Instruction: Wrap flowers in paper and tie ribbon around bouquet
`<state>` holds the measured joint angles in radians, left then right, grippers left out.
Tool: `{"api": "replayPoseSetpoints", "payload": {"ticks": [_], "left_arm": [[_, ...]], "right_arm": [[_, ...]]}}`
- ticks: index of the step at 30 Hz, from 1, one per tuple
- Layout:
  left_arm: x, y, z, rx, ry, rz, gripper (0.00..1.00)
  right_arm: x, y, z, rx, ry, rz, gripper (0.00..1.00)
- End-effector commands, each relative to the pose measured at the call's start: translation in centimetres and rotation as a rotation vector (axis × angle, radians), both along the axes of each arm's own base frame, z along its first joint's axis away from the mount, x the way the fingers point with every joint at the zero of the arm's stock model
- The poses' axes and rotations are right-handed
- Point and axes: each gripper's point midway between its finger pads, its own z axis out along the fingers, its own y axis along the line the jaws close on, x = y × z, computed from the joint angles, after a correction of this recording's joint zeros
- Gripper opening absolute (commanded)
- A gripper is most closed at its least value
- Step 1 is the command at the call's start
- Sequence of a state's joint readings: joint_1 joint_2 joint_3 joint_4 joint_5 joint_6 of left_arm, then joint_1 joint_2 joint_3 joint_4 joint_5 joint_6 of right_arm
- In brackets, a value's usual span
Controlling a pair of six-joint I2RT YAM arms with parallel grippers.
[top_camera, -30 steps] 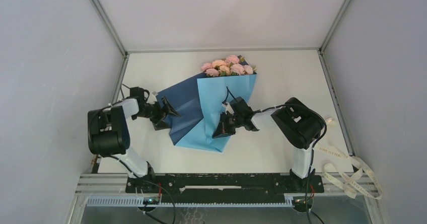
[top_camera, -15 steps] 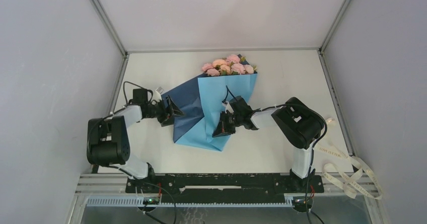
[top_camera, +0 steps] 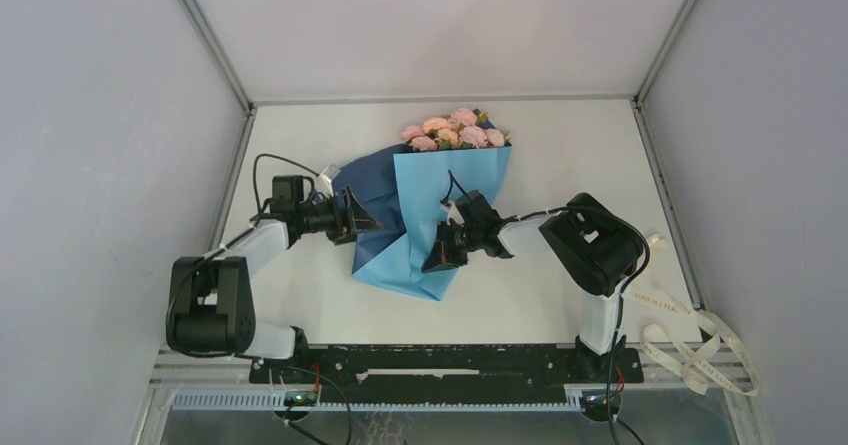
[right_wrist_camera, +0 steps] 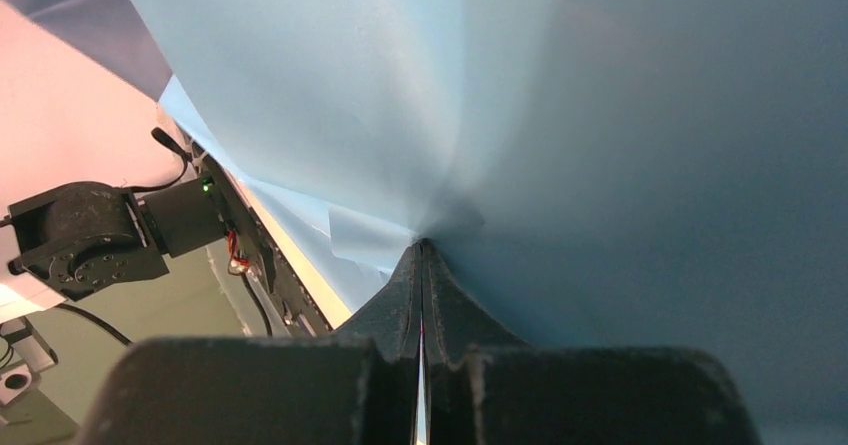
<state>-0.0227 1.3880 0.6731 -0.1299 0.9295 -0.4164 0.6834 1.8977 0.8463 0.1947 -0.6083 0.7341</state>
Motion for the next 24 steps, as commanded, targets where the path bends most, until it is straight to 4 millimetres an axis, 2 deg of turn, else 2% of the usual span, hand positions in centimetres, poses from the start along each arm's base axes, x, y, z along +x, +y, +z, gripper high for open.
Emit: {"api": "replayPoseSetpoints", "payload": {"ticks": [1,5,7,12,19,21,24], "left_arm": [[-0.5,0.9,-2.1,-0.038,0.174,0.051,0.83],[1.2,2.9,-4.0,-0.027,0.202,0.138,0.85],[2.7,4.6,-4.6,-0.013,0.164,0.209,0.86],[6.8,8.5,-3.3,-0.046,0.01,0.373,0.86],[11.5,10.4,-1.5,-0.047,-0.127,0.444,0.86],[12.0,10.7,-1.5,-0.044,-0.128,0.449,0.86],[11.5,10.0,-1.2,-0.068,-0.123,0.417,0.81]], "right_arm": [[0.4,-0.6,-1.0,-0.055,-0.035,0.003,0.0],[0.4,-0.7,-1.0,-0.059,-0.038,0.005,0.0],[0.4,-0.6,-1.0,-0.058,-0.039,0.004,0.0],[0.4,-0.7,-1.2,-0.058,-0.034,0.005,0.0],[0.4,-1.1,-1.2,-0.072,-0.035,0.005,0.0],[0.4,-1.2,-1.2,-0.075,-0.038,0.006,0.0],[0.4,-1.3,-1.3,-0.079,-0.037,0.008,0.0]]}}
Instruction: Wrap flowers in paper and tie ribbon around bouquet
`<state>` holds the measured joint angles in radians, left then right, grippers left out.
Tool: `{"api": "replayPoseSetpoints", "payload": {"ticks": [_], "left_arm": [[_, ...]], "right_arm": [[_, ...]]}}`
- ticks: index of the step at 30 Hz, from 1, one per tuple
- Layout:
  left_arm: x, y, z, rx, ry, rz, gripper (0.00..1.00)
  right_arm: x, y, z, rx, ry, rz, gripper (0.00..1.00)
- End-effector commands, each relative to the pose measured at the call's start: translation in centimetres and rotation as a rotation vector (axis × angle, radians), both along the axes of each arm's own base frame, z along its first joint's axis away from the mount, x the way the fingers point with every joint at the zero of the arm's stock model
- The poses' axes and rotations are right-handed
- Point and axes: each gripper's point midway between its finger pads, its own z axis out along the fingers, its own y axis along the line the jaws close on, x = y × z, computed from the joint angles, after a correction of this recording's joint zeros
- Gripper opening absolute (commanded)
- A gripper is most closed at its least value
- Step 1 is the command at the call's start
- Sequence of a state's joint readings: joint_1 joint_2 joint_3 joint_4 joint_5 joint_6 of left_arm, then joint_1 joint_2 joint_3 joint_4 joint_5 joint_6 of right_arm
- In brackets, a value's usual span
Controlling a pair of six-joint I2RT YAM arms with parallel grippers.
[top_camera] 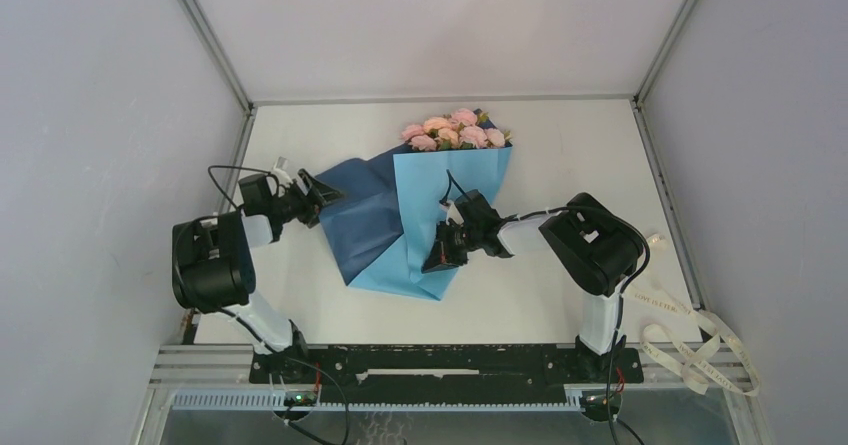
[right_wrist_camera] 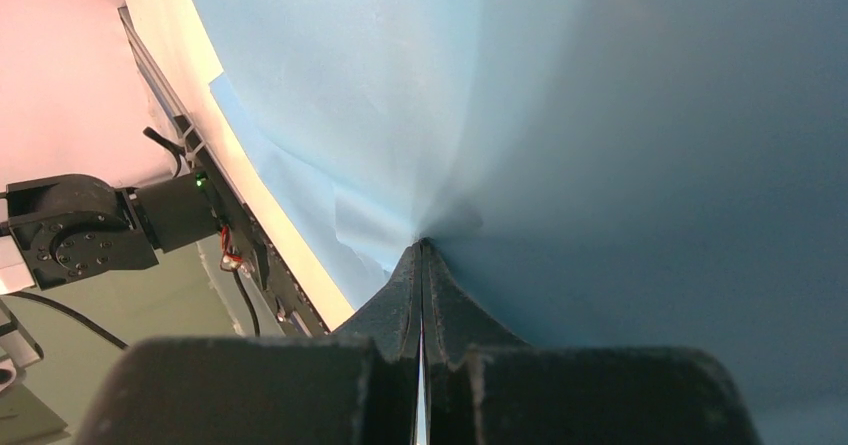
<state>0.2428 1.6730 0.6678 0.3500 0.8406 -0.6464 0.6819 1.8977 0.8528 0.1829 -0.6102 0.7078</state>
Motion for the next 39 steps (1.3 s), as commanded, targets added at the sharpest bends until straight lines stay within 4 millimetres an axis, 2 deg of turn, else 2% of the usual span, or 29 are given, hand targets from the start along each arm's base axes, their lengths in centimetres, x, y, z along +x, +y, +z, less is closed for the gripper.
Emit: {"api": "replayPoseSetpoints", "payload": {"ticks": [1,3,7,8,12,16,20,23,27,29,32,34,36,39], "left_arm": [[1.5,0.0,2.7,0.001,-0.118,-0.029,0.77],[1.0,-0.3,2.8,0.026,-0.135,-0.054,0.57],[0.6,-0.1,3.0,0.124,-0.157,-0.101,0.1],[0.5,-0.3,3.3,0.144,-0.166,-0.122,0.01],[-0.9,-2.4,5.6,0.224,-0.211,-0.245,0.0],[-2.8,-6.0,9.0,0.393,-0.324,-0.416,0.0],[-5.1,-9.7,12.3,0.504,-0.429,-0.559,0.0],[-6.5,-13.1,14.0,0.458,-0.456,-0.674,0.0],[-7.1,-17.2,15.1,0.412,-0.469,-0.735,0.0],[-6.8,-19.2,15.6,0.378,-0.47,-0.747,0.0],[-5.3,-21.6,15.7,0.357,-0.463,-0.74,0.0],[-4.4,-23.2,14.9,0.358,-0.449,-0.746,0.0],[-3.6,-24.8,13.2,0.371,-0.41,-0.767,0.0],[-2.0,-26.0,10.6,0.386,-0.327,-0.762,0.0]], "right_arm": [[0.4,-1.2,-1.3,-0.075,-0.022,-0.01,0.0],[0.4,-1.1,-1.4,-0.069,-0.019,-0.011,0.0],[0.3,-0.7,-1.6,-0.057,-0.009,-0.01,0.0],[0.3,-0.6,-1.5,-0.054,-0.011,-0.007,0.0],[0.2,-0.7,-1.4,-0.06,-0.011,-0.011,0.0],[0.6,-0.7,-1.1,-0.053,-0.013,-0.041,0.0],[0.9,-0.1,0.2,0.039,-0.005,-0.074,0.0],[1.0,0.1,0.2,0.052,0.003,-0.077,0.0],[1.1,0.4,0.2,0.07,0.023,-0.092,0.0],[1.3,0.4,0.6,0.086,0.024,-0.107,0.0],[1.9,0.6,1.6,0.126,0.02,-0.138,0.0],[2.2,0.8,2.2,0.146,0.014,-0.149,0.0],[2.5,1.0,2.9,0.165,0.001,-0.159,0.0],[2.8,1.1,4.2,0.198,-0.022,-0.178,0.0]]}}
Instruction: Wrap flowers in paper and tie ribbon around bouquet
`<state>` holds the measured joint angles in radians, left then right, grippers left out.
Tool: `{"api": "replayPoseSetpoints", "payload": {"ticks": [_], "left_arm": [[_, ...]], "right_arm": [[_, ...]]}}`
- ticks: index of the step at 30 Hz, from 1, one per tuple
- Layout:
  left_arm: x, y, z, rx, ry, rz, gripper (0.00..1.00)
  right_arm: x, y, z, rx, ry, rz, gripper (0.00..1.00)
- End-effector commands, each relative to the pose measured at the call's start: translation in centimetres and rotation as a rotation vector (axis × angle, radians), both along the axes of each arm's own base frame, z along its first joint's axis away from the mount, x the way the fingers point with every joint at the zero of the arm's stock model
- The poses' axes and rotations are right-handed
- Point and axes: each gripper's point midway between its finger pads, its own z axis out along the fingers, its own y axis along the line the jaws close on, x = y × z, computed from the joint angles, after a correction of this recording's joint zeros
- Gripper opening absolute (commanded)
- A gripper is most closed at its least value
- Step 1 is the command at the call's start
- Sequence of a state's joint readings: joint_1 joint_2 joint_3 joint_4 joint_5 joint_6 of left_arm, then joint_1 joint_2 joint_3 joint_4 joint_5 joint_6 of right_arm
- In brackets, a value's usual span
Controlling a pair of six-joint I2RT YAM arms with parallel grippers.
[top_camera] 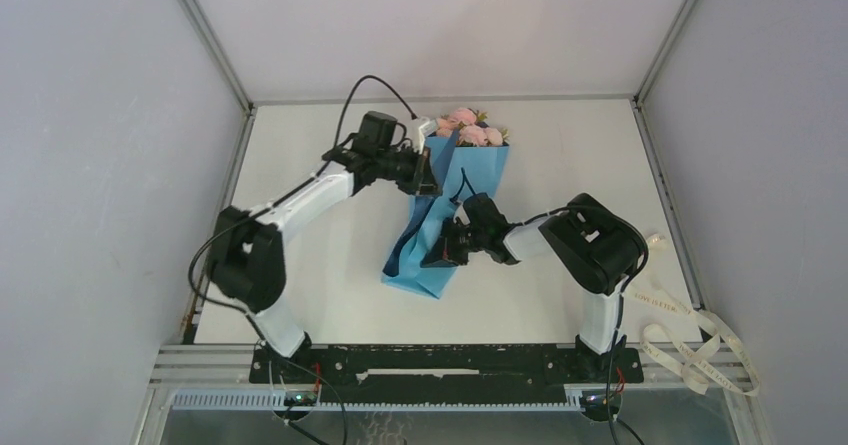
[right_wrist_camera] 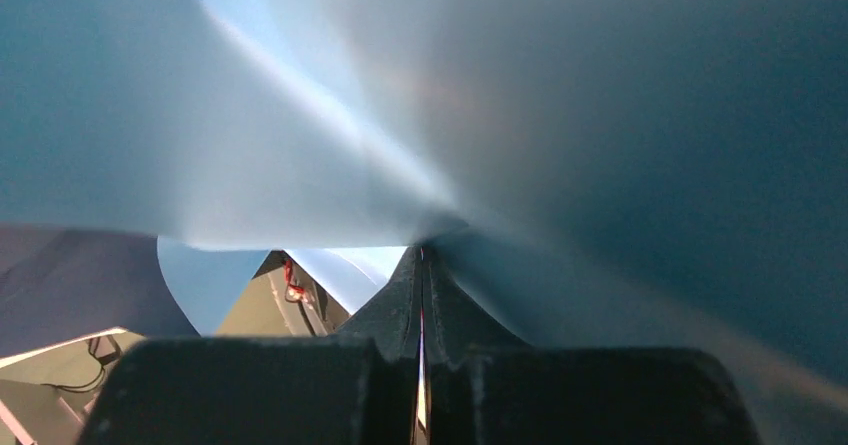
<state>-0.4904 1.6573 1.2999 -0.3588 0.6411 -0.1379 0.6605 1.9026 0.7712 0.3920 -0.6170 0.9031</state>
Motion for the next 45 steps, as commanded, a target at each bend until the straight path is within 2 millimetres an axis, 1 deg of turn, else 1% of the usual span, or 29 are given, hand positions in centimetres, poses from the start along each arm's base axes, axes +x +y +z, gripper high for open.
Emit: {"api": "replayPoseSetpoints", "payload": {"ticks": [1,3,6,8,11,13,14,16,17,19,21,22,23,24,25,27,30,31,32,33,36,38,39,40,42,45], "left_arm": [[3.3,-2.5,-0.9,0.01,0.023,0.059,0.0],[4.4,-2.6,-2.6,0.038,0.046,0.083,0.0],[5.2,-3.3,-5.0,0.071,0.066,0.083,0.0],[5.3,-3.8,-6.6,0.097,0.083,0.075,0.0],[4.8,-4.7,-8.5,0.121,0.12,0.047,0.0],[4.9,-4.6,-9.8,0.149,0.132,0.061,0.0],[4.9,-4.5,-10.6,0.164,0.14,0.066,0.0],[4.8,-4.2,-11.4,0.184,0.148,0.067,0.0],[4.8,-4.1,-11.7,0.189,0.152,0.068,0.0],[4.6,-4.1,-11.7,0.187,0.155,0.067,0.0],[4.6,-4.3,-11.4,0.177,0.157,0.063,0.0],[4.5,-4.4,-11.2,0.171,0.157,0.06,0.0],[4.5,-4.5,-11.0,0.167,0.154,0.058,0.0],[4.4,-4.6,-10.8,0.165,0.151,0.055,0.0],[4.4,-4.7,-10.6,0.164,0.146,0.054,0.0],[4.4,-4.6,-10.2,0.163,0.14,0.056,0.0],[4.3,-4.8,-9.4,0.151,0.141,0.059,0.0],[4.1,-4.9,-9.1,0.143,0.144,0.058,0.0],[4.0,-5.0,-8.5,0.132,0.144,0.055,0.0],[3.8,-5.2,-8.0,0.122,0.143,0.051,0.0],[3.0,-6.4,-6.1,0.093,0.126,0.018,0.0],[2.5,-7.5,-5.1,0.071,0.126,-0.003,0.0],[2.2,-8.1,-4.9,0.061,0.132,-0.014,0.0],[2.1,-8.6,-4.7,0.052,0.137,-0.02,0.0],[2.3,-9.2,-4.9,0.053,0.142,-0.024,0.0],[3.3,-9.0,-6.8,0.11,0.13,-0.009,0.0]], "right_arm": [[2.0,0.8,4.0,0.103,-0.101,-0.063,0.0],[2.2,0.7,5.0,0.114,-0.126,-0.076,0.0],[2.3,0.6,5.9,0.124,-0.143,-0.077,0.0],[2.2,0.5,6.1,0.125,-0.138,-0.077,0.0],[2.1,0.2,6.2,0.128,-0.128,-0.09,0.0],[1.9,-0.6,6.5,0.133,-0.118,-0.108,0.0],[1.8,-1.3,6.7,0.129,-0.118,-0.122,0.0],[1.4,-3.1,6.4,0.084,-0.12,-0.151,0.0],[1.4,-4.3,6.5,0.053,-0.132,-0.169,0.0],[1.4,-7.0,5.7,-0.023,-0.135,-0.214,0.04],[2.2,-9.4,5.3,-0.067,-0.146,-0.262,0.1],[2.9,-10.4,5.3,-0.074,-0.155,-0.277,0.17],[3.6,-11.1,5.4,-0.071,-0.159,-0.28,0.27],[4.3,-11.8,5.1,-0.071,-0.154,-0.287,0.33],[5.3,-12.3,4.8,-0.076,-0.159,-0.295,0.37],[7.3,-12.7,4.2,-0.079,-0.168,-0.308,0.43],[10.2,-12.4,3.2,-0.071,-0.167,-0.313,0.45],[11.0,-12.2,3.0,-0.066,-0.165,-0.31,0.45],[11.5,-11.9,2.3,-0.064,-0.152,-0.308,0.43],[12.0,-11.6,2.0,-0.055,-0.148,-0.308,0.38],[13.0,-10.5,1.5,-0.015,-0.133,-0.294,0.14],[13.3,-9.7,1.5,0.015,-0.126,-0.278,0.03],[13.5,-9.3,1.8,0.036,-0.13,-0.269,0.0],[13.7,-9.1,2.2,0.052,-0.137,-0.265,0.0],[13.9,-9.1,3.2,0.068,-0.151,-0.261,0.0],[13.8,-10.5,4.3,0.052,-0.161,-0.276,0.01]]}}
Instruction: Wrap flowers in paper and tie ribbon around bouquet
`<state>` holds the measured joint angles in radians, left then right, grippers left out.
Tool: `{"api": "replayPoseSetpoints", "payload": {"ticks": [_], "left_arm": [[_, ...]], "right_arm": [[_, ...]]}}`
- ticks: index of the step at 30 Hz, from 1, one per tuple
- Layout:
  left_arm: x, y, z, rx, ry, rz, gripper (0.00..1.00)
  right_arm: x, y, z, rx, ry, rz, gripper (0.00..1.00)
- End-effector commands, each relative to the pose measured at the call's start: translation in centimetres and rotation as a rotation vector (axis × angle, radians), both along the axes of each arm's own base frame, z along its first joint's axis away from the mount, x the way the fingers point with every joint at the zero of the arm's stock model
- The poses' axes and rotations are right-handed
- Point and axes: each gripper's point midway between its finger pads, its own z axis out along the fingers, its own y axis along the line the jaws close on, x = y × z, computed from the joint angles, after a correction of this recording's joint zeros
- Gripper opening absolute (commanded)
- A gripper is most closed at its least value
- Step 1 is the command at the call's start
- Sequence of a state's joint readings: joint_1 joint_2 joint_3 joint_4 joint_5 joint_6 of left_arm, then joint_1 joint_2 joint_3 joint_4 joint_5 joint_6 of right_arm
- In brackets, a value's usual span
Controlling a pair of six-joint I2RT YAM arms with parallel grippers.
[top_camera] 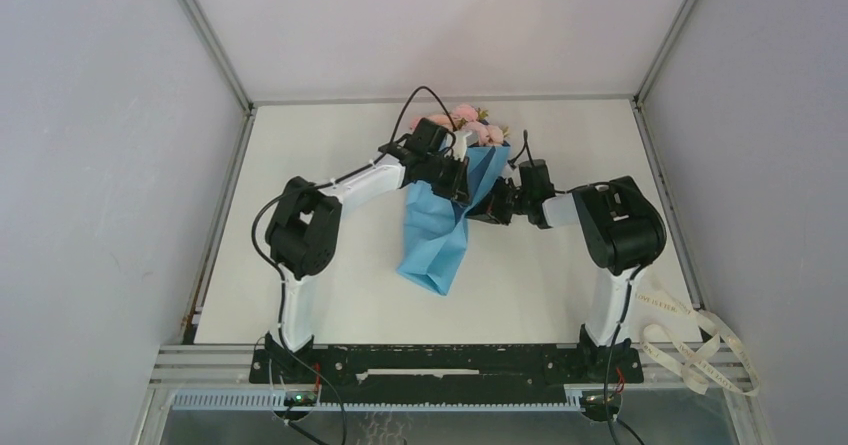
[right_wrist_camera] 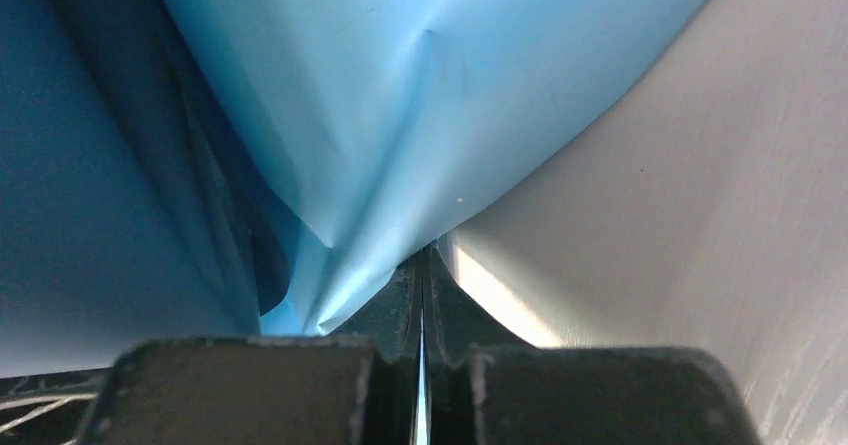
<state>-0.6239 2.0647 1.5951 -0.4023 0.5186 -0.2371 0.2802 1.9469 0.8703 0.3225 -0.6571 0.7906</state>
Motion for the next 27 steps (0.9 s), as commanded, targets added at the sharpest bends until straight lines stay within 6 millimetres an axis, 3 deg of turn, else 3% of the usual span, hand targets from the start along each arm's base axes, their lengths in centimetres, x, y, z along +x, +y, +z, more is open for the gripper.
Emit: {"api": "replayPoseSetpoints", "payload": {"ticks": [1,5,8,12,15,20,27], "left_arm": [[0.7,-1.4,0.8,-0.004,-0.037,-0.017,0.0],[1.5,-1.1,-1.3,0.048,-0.053,-0.012,0.0],[1.9,-1.1,-1.6,0.069,-0.076,-0.021,0.0],[2.1,-1.0,-1.8,0.093,-0.112,-0.034,0.0],[2.2,-1.0,-1.9,0.101,-0.125,-0.038,0.0],[2.0,-1.1,-2.0,0.11,-0.131,-0.043,0.0],[1.8,-1.1,-2.2,0.121,-0.138,-0.049,0.0]], "right_arm": [[1.3,-0.6,4.3,0.039,-0.107,0.003,0.04],[0.8,-2.9,5.7,0.003,-0.122,-0.039,0.16],[1.0,-5.1,7.4,-0.041,-0.158,-0.097,0.24],[2.0,-6.6,11.4,-0.075,-0.272,-0.176,0.51],[3.5,-6.7,12.9,-0.053,-0.295,-0.229,0.67],[6.9,-6.1,12.7,-0.034,-0.268,-0.299,0.69],[9.4,-3.7,11.1,0.001,-0.214,-0.267,0.69]]}}
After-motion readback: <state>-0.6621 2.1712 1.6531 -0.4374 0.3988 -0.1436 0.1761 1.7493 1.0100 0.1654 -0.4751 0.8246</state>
